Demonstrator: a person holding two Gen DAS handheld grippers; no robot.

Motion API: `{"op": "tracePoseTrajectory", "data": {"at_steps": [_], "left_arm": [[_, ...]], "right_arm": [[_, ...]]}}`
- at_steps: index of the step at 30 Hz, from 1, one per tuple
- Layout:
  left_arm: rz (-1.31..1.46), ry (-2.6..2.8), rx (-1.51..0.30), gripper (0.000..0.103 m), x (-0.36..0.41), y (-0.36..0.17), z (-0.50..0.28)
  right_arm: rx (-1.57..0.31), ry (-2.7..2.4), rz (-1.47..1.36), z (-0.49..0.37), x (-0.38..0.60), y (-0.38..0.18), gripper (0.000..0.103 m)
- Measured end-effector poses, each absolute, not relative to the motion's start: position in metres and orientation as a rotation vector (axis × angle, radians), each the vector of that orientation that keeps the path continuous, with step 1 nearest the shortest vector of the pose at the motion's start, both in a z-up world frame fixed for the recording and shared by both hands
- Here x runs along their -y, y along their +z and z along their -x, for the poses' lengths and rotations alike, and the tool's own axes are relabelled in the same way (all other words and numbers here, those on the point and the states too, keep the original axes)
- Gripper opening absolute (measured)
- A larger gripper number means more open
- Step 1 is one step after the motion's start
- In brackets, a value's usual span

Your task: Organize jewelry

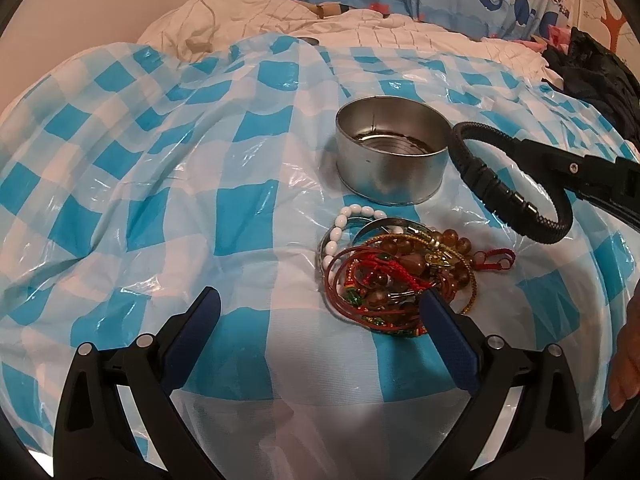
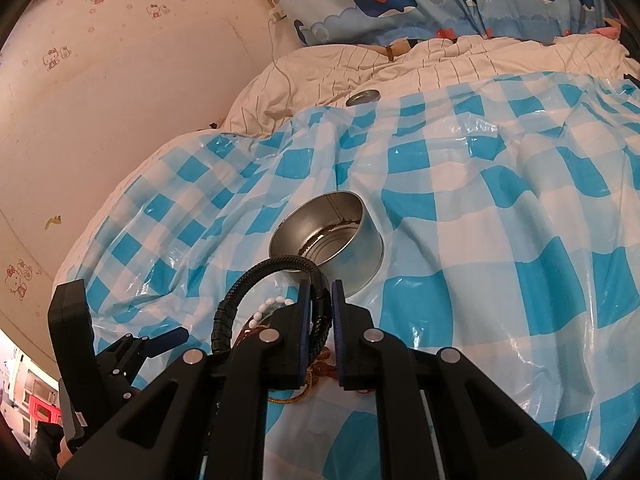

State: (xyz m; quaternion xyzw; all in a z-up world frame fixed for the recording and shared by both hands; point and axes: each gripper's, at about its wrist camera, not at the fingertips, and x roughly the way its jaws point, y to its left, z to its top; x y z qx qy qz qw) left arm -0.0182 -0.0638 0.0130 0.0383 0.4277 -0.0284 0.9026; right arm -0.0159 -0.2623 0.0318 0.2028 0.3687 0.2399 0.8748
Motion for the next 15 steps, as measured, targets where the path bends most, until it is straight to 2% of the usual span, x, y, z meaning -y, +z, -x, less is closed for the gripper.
{"op": "tracePoseTrajectory", "data": {"at_steps": [15], "left_arm": [[-0.080,-0.054,-0.880,0.095,0.0608,0.0137,0.0181]], "right_arm": [[-0.768,0.500,-0.425,0.0159,0.2619,0.0309,0.011]]}}
